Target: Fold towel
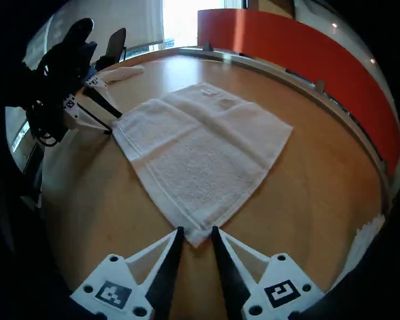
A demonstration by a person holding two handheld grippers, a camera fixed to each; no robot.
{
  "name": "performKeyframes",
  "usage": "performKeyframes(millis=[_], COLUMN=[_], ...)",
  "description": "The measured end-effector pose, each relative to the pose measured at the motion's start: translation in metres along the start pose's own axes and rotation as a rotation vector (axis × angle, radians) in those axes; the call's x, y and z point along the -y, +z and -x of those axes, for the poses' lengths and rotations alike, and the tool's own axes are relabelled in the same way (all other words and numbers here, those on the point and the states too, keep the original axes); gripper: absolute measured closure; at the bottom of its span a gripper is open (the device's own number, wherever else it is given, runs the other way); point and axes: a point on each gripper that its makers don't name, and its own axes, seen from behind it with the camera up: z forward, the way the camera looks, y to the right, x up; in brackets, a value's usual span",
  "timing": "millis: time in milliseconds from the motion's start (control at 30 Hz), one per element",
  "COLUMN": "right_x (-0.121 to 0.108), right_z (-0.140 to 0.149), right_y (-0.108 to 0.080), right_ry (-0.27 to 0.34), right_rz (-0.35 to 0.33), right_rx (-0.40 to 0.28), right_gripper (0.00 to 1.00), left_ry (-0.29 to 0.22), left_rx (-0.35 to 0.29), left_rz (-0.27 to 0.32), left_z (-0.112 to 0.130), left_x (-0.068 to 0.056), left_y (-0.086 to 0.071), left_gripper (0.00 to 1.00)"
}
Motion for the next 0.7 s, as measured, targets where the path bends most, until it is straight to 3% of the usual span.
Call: performKeyframes(millis=[133, 200, 267, 500, 700], right_x=[0.002, 0.003, 0.004, 0.005, 0.003], right_z=[0.0, 0.0, 0.0, -0.006, -0.015], right_y=[0.0, 0.0, -0.001, -0.004, -0.017], right_ry=[-0.002, -0.004, 0.0, 0.022, 0.014], right_rz=[-0.002, -0.006, -0.007, -0.002, 0.008], right_rx=[0.0, 0.002, 0.009, -0.011, -0.032], right_gripper=[0.74, 0.8, 0.83, 0.85, 0.85], left_ry=[-0.002, -0.005, -0.015, -0.031, -0.057], left_rx=[0.003, 0.004, 0.007, 0.011, 0.007], left_rz=[-0.002, -0.004, -0.011, -0.013, -0.004], left_z=[-0.001, -0.002, -0.002, -0.004, -0.01], left_x=[0.0, 0.0, 0.001, -0.001, -0.007], left_y=[0.001, 0.001, 0.002, 0.001, -0.009], left_gripper=[0.53, 0.71, 0.78, 0.85, 0.86])
